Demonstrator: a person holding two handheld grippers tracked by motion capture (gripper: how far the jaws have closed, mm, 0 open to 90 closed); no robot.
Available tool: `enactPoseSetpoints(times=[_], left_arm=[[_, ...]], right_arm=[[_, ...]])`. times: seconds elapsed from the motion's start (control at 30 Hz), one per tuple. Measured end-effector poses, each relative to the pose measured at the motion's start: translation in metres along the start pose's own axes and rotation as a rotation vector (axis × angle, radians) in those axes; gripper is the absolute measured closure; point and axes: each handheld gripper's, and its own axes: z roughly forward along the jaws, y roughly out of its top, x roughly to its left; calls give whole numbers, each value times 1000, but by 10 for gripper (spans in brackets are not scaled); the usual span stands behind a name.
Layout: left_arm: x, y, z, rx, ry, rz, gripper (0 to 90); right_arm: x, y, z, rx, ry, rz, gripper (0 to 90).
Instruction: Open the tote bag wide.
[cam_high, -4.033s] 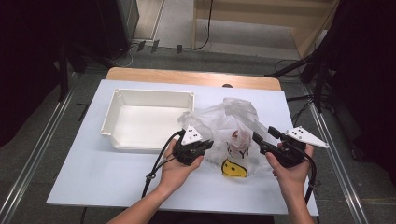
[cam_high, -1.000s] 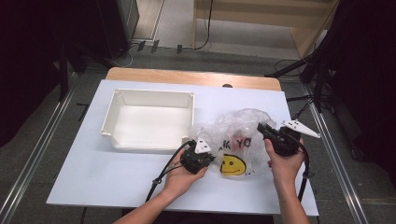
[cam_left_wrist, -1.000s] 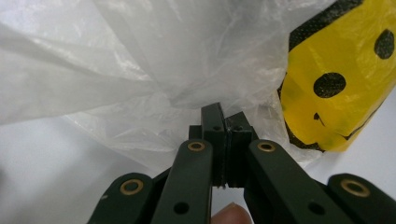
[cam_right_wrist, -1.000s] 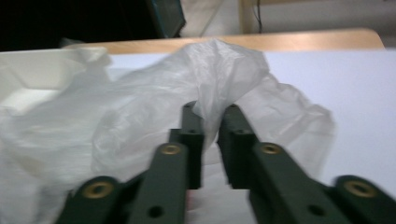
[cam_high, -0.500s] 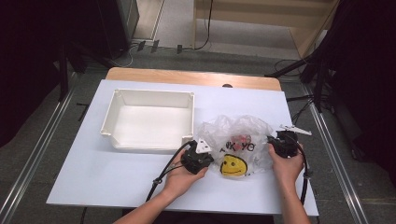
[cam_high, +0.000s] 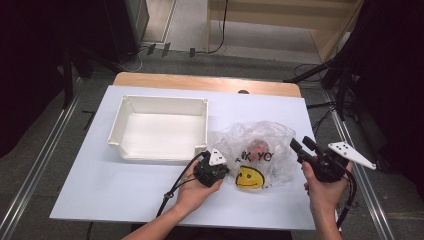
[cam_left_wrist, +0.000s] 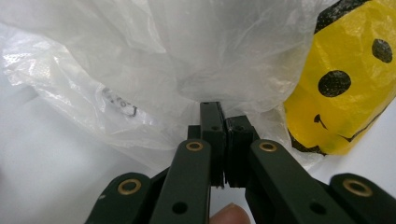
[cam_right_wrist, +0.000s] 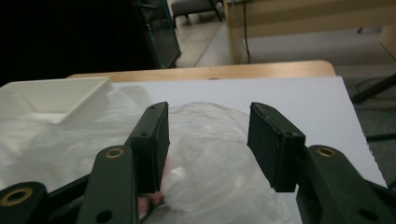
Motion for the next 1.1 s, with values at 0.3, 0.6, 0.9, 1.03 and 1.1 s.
enactPoseSetpoints(times=[0.3, 0.6, 0.9, 1.03, 1.1], left_arm=[[-1, 0, 0, -11, -6, 3, 891], [-1, -1, 0, -17, -9, 0, 881], [-1, -2, -2, -22, -19, -2, 872], [1, -2, -3, -29, -28, -7, 867], [1, -3, -3, -29, -31, -11, 862]], right_arm=[[44, -21, 26, 136, 155, -85, 479], [77, -39, 62, 182, 20, -214, 529], [71, -47, 56, 177, 92, -212, 900], [66, -46, 49, 197, 112, -198, 900], [62, -48, 46, 240, 137, -182, 900]])
